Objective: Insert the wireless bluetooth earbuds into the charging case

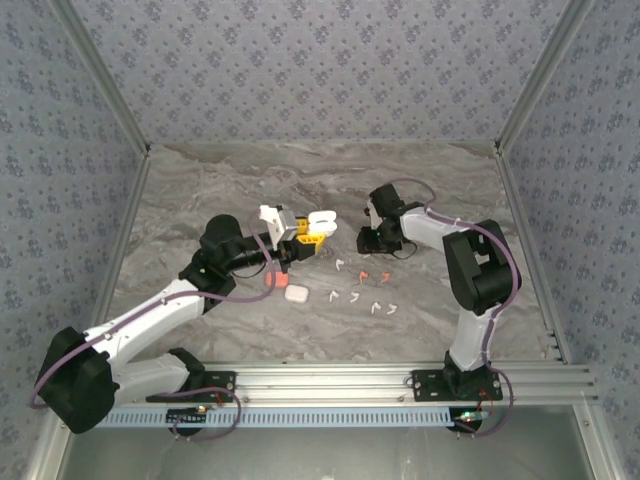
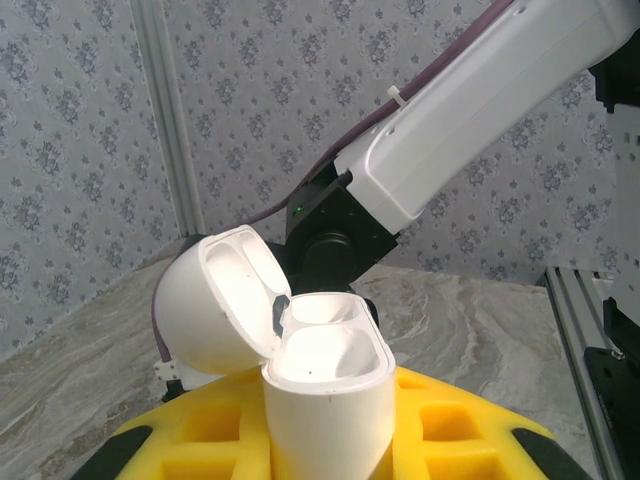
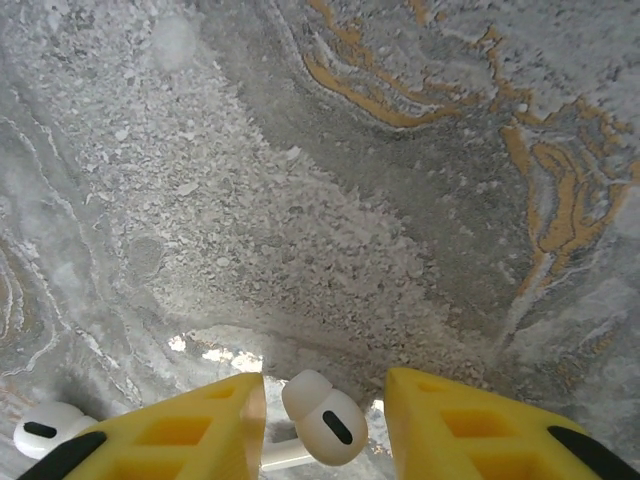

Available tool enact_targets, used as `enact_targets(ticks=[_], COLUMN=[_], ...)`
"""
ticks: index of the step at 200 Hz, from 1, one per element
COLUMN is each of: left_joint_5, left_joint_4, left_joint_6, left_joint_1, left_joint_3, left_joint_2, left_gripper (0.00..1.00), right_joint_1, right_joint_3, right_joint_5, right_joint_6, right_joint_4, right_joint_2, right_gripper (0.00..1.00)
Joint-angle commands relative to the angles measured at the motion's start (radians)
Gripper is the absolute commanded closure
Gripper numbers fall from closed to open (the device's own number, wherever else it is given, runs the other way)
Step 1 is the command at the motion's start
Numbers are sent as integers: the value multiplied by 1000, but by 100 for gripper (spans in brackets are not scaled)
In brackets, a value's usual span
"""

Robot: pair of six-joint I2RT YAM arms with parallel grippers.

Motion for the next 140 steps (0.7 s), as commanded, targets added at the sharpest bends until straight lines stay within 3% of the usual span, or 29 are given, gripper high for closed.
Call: enact_targets(ticks=[1,83,140], left_joint_5=[-6,-20,-35], left_joint_4=[2,-24,-19], left_joint_6=[16,26,21], left_joint_1=[-8,-8,-8], left_joint_3=[8,11,0], left_joint_2=[-7,-19,-23], left_gripper=[100,100,100], right_joint_1=[10,22,28], right_joint_3=[21,22,-3], right_joint_5=[27,36,74], right_joint_6=[-19,-44,-120], right_joint_4=[-41,-74,-67], right_joint_2=[18,31,-123], right_gripper=[63,75,79])
